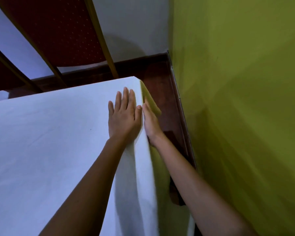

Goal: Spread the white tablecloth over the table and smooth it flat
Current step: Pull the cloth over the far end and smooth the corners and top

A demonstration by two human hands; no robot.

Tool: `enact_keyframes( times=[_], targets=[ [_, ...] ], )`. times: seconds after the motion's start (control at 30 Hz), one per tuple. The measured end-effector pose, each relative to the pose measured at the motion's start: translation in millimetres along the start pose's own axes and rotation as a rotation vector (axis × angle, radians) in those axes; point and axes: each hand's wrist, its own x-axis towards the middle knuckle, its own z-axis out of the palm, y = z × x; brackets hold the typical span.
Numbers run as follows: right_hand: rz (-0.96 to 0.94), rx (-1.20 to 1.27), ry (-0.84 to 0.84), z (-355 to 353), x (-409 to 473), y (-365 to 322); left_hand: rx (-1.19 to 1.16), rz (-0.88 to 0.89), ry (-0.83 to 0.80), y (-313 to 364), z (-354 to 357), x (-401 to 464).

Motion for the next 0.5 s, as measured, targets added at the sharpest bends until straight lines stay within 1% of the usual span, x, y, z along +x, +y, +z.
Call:
enact_keyframes(
  times=[0.07,0.17,0.27,0.5],
  targets=[
    [0.034,0.060,-0.006,3,-31,13,0.000,0.002,-0.005,-3,1,-24],
    [0.022,-0.001,0.026,-2,-51,29,-0.018,-0.014,-0.019,-8,4,-47],
    [-0.044,-0.054,0.030,-5,-90,46,-0.029,0.010,-0.025,-11,6,-88],
    [-0.089,-0.112,0.037,-11,-205,103,-0.037,0.064,-0.026,-18,18,-205]
  ],
)
